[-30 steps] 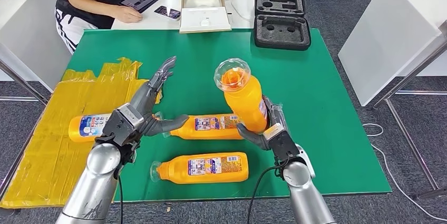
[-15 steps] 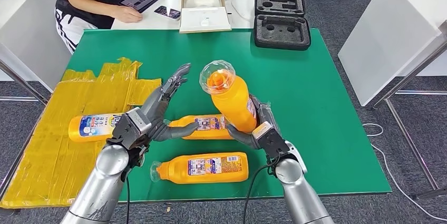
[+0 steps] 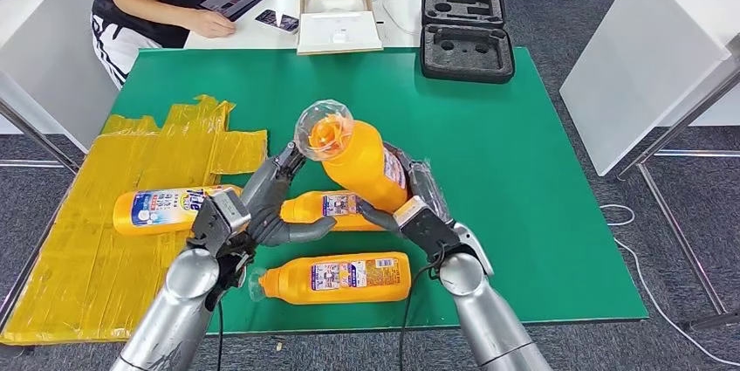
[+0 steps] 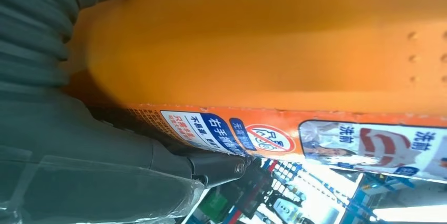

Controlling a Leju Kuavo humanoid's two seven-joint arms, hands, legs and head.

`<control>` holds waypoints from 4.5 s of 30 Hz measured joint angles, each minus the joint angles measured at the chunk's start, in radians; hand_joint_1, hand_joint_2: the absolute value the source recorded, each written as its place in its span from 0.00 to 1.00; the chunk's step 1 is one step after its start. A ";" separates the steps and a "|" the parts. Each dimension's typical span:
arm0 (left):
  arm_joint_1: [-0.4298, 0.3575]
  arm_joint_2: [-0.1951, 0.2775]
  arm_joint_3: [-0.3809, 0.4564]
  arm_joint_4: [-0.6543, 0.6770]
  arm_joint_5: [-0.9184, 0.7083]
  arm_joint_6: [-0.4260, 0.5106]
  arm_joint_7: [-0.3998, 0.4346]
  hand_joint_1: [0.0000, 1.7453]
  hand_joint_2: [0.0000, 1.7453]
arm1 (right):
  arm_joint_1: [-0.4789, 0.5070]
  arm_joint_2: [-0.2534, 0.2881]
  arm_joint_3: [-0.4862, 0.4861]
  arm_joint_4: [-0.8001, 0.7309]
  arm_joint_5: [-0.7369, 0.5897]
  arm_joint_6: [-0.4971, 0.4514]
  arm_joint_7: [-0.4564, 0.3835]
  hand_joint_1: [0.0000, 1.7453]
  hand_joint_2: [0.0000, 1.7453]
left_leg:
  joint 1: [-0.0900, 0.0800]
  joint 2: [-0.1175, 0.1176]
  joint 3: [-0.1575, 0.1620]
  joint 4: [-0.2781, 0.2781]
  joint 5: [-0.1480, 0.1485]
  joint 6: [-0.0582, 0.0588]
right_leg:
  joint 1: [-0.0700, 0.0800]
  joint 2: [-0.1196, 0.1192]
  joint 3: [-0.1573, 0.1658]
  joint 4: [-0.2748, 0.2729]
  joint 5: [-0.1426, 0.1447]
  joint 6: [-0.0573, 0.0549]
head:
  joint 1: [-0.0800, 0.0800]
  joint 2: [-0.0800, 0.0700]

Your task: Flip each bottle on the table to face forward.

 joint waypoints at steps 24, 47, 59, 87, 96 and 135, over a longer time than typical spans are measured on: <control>0.027 -0.004 0.001 -0.001 0.120 0.037 0.019 0.00 1.00 | -0.067 0.025 0.223 0.151 0.064 0.031 0.022 1.00 1.00 | 0.000 0.000 0.000 0.000 0.000 0.000 | 0.000 0.000 0.000 0.000 0.000 0.000 | 0.000 0.000; 0.035 -0.004 0.009 0.007 0.148 0.045 -0.010 1.00 1.00 | -0.104 0.026 0.247 0.198 0.044 0.016 0.000 1.00 1.00 | 0.000 0.000 0.000 0.000 0.000 0.000 | 0.000 0.000 0.000 0.000 0.000 0.000 | 0.000 0.000; 0.031 -0.012 0.020 0.004 0.155 0.045 -0.005 1.00 1.00 | -0.109 0.023 0.247 0.188 0.019 -0.008 -0.003 1.00 1.00 | 0.000 0.000 0.000 0.000 0.000 0.000 | 0.000 0.000 0.000 0.000 0.000 0.000 | 0.000 0.000; 0.014 0.033 0.233 -0.124 -0.448 0.472 -0.103 1.00 1.00 | 0.040 -0.085 0.096 -0.201 0.255 -0.185 0.117 0.00 1.00 | 0.000 0.000 -0.001 0.000 0.000 0.000 | 0.000 0.000 -0.001 0.000 0.000 0.000 | 0.000 0.000; -0.118 0.089 0.234 0.015 -1.211 0.616 0.091 1.00 1.00 | 0.039 -0.085 0.044 -0.285 0.310 -0.148 0.155 0.00 1.00 | 0.000 0.001 0.000 0.000 0.002 0.000 | 0.000 0.000 -0.001 0.000 0.002 -0.002 | 0.000 0.000; -0.376 0.180 0.241 0.798 -1.453 0.453 0.386 0.93 1.00 | 0.027 -0.070 0.053 -0.287 0.379 -0.068 0.185 0.00 1.00 | 0.000 0.000 -0.002 0.000 0.003 0.001 | 0.000 0.000 -0.002 0.001 0.002 -0.002 | 0.000 0.000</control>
